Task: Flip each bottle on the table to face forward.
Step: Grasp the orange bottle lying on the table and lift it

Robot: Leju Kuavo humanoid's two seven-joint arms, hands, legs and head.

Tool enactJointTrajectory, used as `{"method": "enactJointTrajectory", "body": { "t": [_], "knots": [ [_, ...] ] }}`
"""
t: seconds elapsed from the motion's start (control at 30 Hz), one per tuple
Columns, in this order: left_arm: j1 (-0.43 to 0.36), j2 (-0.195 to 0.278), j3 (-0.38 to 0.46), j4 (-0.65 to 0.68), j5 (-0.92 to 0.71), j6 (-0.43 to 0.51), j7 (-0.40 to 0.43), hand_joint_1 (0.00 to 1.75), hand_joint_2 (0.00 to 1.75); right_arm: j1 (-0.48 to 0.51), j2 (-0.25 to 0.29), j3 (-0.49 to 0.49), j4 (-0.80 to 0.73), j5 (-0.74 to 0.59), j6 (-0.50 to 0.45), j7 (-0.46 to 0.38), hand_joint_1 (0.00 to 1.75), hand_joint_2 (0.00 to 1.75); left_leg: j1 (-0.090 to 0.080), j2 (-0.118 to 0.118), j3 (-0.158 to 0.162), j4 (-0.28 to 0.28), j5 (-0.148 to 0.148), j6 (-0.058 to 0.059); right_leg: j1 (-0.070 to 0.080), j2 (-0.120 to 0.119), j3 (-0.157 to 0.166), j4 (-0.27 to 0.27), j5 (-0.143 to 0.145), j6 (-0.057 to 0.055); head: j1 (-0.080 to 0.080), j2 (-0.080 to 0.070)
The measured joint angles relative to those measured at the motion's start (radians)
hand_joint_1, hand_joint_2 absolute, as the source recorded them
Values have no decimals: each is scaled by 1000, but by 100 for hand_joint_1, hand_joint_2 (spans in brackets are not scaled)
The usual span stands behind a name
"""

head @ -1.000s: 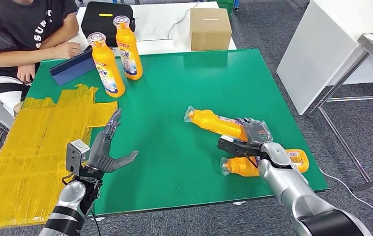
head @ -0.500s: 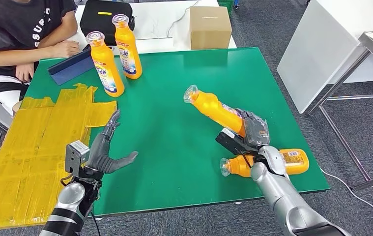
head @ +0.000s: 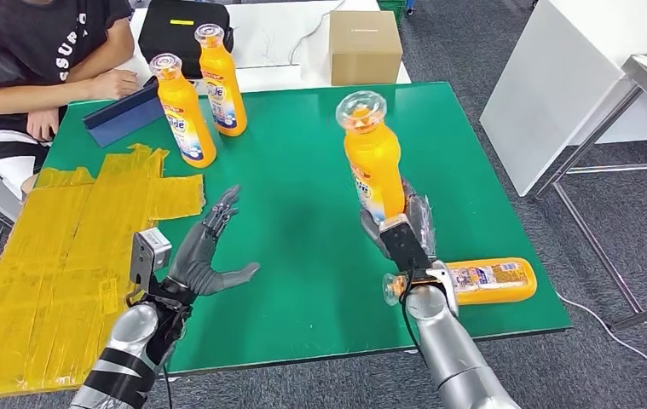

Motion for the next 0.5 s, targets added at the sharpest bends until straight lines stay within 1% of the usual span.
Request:
{"method": "enactJointTrajectory", "body": {
  "t": [0.07, 0.2, 0.3, 0.37, 0.5],
  "knots": [
    [-7, 2, -14, 0, 15, -7, 4, 0, 175, 9, 9, 2, -23, -45, 38, -10, 175, 175, 0, 0, 0, 0, 0, 0, 0, 0, 0, 0, 0, 0, 0, 0],
    [-27, 4, -44, 0, 70, -45, 24, 0, 175, 33, 28, 18, -55, -158, 165, -42, 175, 175, 0, 0, 0, 0, 0, 0, 0, 0, 0, 0, 0, 0, 0, 0],
    [-51, 2, -75, 1, 120, -71, 53, 0, 175, 49, 46, 46, -56, -201, 242, -59, 175, 175, 0, 0, 0, 0, 0, 0, 0, 0, -1, 0, 0, 0, 0, 0],
    [-69, -2, -101, 2, 154, -79, 72, 0, 175, 56, 59, 72, -48, -209, 262, -72, 175, 175, 0, 0, -1, 0, 0, 0, 0, 0, -1, 0, 0, 0, 0, 0],
    [-98, -9, -140, 8, 205, -82, 92, 0, 175, 61, 79, 114, -26, -214, 270, -85, 175, 175, 0, 0, -1, 0, 0, 0, 0, 0, -1, 0, 0, 0, 0, 0]
  ]
}}
